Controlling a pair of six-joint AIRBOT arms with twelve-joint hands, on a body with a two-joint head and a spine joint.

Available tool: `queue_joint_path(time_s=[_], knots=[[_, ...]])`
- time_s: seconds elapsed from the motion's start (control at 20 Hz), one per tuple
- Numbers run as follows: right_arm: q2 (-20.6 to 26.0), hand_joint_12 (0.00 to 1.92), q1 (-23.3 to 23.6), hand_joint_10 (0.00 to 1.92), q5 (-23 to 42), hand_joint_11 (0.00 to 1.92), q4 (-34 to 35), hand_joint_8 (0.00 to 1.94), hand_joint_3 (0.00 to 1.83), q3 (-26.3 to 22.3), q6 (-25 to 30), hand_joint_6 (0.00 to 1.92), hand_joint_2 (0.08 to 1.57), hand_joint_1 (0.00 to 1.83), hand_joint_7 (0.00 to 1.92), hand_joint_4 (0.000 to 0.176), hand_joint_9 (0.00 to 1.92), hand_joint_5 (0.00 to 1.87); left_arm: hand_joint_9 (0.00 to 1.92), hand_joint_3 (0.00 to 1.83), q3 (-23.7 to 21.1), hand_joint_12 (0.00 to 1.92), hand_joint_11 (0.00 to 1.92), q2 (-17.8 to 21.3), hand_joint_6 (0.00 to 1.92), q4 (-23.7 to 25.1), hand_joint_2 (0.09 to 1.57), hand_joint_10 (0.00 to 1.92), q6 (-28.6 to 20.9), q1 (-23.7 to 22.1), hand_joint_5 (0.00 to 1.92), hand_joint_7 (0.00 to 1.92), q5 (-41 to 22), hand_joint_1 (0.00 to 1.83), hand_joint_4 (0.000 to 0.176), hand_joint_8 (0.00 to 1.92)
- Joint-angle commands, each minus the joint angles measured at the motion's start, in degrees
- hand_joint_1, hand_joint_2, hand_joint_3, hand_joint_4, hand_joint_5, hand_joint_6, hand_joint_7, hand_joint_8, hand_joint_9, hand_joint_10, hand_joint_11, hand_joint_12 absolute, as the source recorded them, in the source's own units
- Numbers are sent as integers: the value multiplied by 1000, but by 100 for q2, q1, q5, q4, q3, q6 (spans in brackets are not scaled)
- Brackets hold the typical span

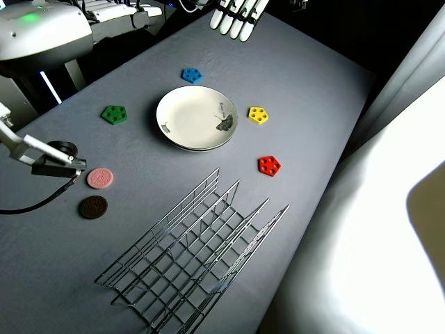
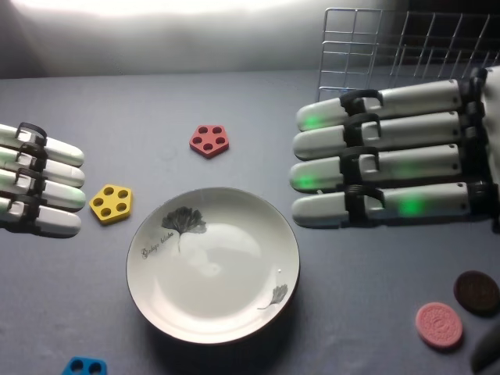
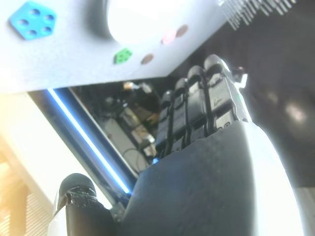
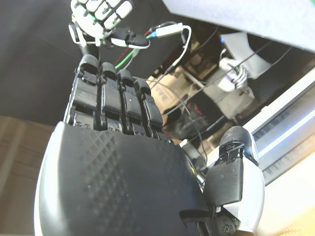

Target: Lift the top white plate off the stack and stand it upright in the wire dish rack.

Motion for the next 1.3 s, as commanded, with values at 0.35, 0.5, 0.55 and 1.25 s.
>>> queue_joint_path(time_s=[0.35, 0.5, 0.55, 1.25], knots=[[415, 52, -132, 7, -62, 88, 835, 8, 0, -499, 870, 8, 897, 7, 102, 0, 102, 89, 66, 5, -14, 109, 42, -152, 5, -125, 873, 3, 12, -100, 86, 84, -89, 30, 0, 4], [544, 44, -168, 0, -361, 77, 727, 0, 0, -608, 1134, 0, 902, 12, 77, 0, 86, 66, 92, 4, -137, 114, 64, -233, 11, -30, 877, 11, 161, -96, 109, 107, 122, 49, 0, 9], [561, 48, -171, 4, -430, 89, 719, 4, 0, -627, 1148, 4, 907, 39, 85, 0, 96, 74, 87, 6, -155, 113, 66, -235, 4, -15, 884, 7, 177, -96, 96, 101, 137, 48, 0, 5], [750, 25, -220, 7, -1516, 76, 26, 9, 4, -856, 1741, 10, 945, 0, 73, 0, 75, 73, 104, 0, -1145, 100, 81, -451, 9, 352, 887, 6, 659, -117, 115, 124, 1537, 79, 0, 9]])
